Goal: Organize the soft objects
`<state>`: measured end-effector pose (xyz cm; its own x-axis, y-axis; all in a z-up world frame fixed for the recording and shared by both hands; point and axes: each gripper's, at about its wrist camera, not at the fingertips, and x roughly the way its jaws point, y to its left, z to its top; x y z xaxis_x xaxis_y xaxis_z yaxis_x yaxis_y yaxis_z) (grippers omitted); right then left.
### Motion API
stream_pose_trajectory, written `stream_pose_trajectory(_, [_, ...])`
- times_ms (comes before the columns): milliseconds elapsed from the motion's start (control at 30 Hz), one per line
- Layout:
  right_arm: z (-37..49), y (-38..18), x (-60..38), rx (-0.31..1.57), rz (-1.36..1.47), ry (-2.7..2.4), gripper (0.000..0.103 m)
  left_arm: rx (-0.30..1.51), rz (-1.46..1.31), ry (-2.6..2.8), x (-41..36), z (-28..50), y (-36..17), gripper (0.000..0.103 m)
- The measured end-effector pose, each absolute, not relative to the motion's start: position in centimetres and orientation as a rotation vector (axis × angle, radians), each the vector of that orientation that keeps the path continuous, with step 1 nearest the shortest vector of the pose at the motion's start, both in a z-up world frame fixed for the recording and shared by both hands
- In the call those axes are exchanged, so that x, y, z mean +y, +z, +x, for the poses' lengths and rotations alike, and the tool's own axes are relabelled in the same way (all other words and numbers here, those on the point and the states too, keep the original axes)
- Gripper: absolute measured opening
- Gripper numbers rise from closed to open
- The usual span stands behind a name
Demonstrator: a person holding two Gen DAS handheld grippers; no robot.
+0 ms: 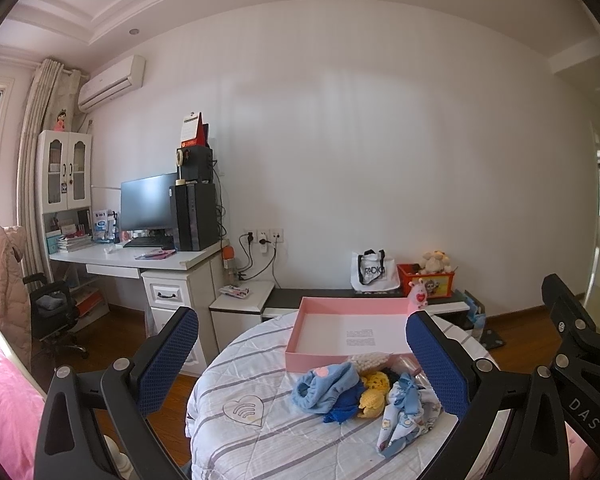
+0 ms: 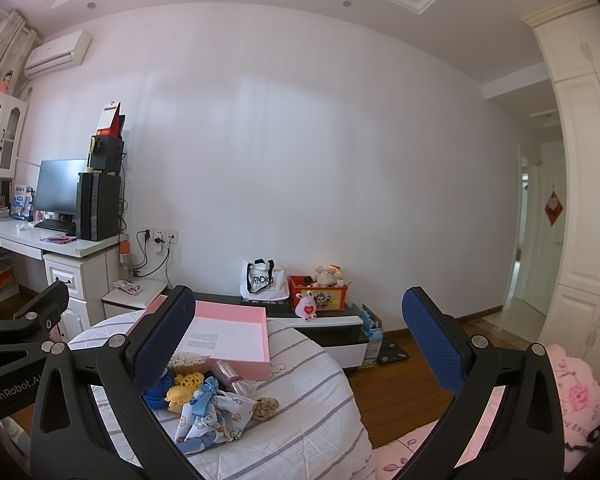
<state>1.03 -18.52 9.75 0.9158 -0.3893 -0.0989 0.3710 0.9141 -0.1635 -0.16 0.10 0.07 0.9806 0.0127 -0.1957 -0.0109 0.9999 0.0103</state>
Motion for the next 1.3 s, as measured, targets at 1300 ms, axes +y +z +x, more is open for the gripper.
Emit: stream_pose_trajectory(1300, [0.99,9.74,-18.21,0.131,-0.154,-0.387,0.103,0.196,0.012,0.025,0.26,0.03,-0.17,0.103])
